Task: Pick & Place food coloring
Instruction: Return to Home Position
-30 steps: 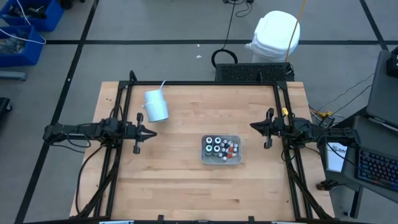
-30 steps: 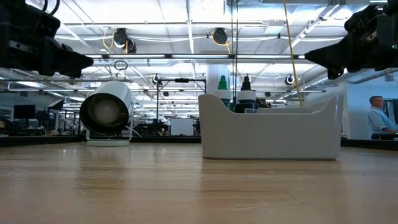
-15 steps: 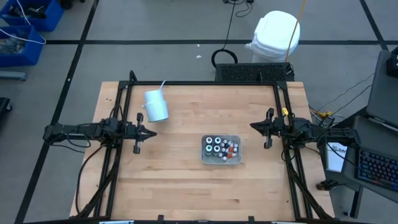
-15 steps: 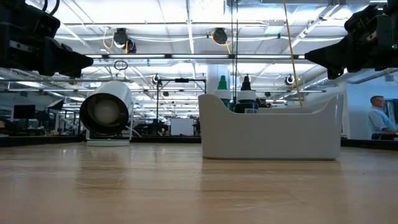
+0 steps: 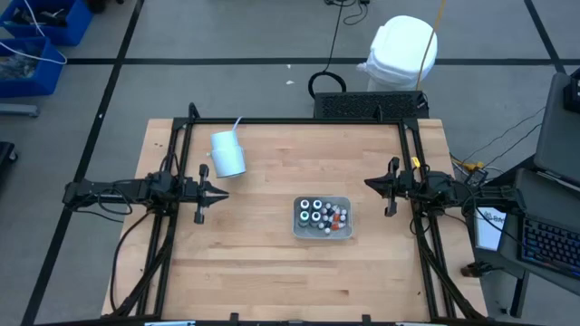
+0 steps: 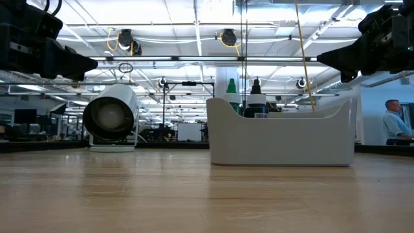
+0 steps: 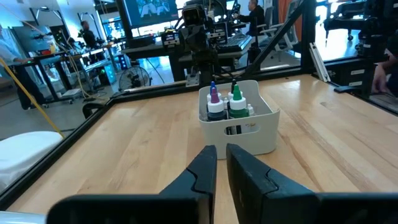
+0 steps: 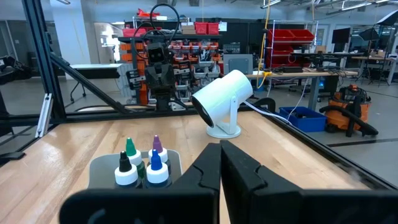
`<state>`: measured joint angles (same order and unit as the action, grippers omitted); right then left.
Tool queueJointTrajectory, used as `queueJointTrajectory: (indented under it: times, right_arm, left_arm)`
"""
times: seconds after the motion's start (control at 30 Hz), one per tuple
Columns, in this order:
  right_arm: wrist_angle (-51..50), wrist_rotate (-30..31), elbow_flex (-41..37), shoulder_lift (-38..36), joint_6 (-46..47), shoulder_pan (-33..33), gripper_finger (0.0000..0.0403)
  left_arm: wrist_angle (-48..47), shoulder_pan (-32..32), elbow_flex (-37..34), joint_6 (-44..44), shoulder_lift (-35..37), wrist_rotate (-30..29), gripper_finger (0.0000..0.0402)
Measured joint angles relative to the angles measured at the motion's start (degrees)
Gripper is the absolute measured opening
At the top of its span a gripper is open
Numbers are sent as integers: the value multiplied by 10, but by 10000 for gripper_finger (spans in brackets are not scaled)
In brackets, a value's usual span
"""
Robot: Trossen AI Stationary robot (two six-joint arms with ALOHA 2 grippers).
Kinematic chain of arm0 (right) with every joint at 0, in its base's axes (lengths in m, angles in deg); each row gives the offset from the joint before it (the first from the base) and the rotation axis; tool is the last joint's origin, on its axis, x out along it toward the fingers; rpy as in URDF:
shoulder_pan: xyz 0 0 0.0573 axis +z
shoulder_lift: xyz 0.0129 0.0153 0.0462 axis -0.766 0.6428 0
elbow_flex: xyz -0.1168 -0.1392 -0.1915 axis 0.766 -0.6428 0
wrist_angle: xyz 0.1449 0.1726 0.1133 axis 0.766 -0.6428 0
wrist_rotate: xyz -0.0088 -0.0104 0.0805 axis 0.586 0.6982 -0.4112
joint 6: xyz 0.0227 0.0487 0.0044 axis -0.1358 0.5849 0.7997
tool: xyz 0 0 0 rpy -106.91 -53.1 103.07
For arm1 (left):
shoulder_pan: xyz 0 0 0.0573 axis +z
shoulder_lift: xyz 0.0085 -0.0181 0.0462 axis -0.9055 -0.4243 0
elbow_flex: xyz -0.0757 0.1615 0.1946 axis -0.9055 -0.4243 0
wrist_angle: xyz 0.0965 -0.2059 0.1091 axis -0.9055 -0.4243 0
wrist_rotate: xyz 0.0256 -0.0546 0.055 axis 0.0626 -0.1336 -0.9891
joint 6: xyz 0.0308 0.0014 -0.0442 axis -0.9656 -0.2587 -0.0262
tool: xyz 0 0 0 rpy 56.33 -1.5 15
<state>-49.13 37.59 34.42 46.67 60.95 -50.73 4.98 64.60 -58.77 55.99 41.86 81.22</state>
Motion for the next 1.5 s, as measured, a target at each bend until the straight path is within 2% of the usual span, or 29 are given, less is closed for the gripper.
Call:
queueJointTrajectory:
  times: [1.5]
  right_arm:
    - [0, 0, 0, 0, 0, 0, 0]
  left_arm:
    - [0, 0, 0, 0, 0, 0, 40]
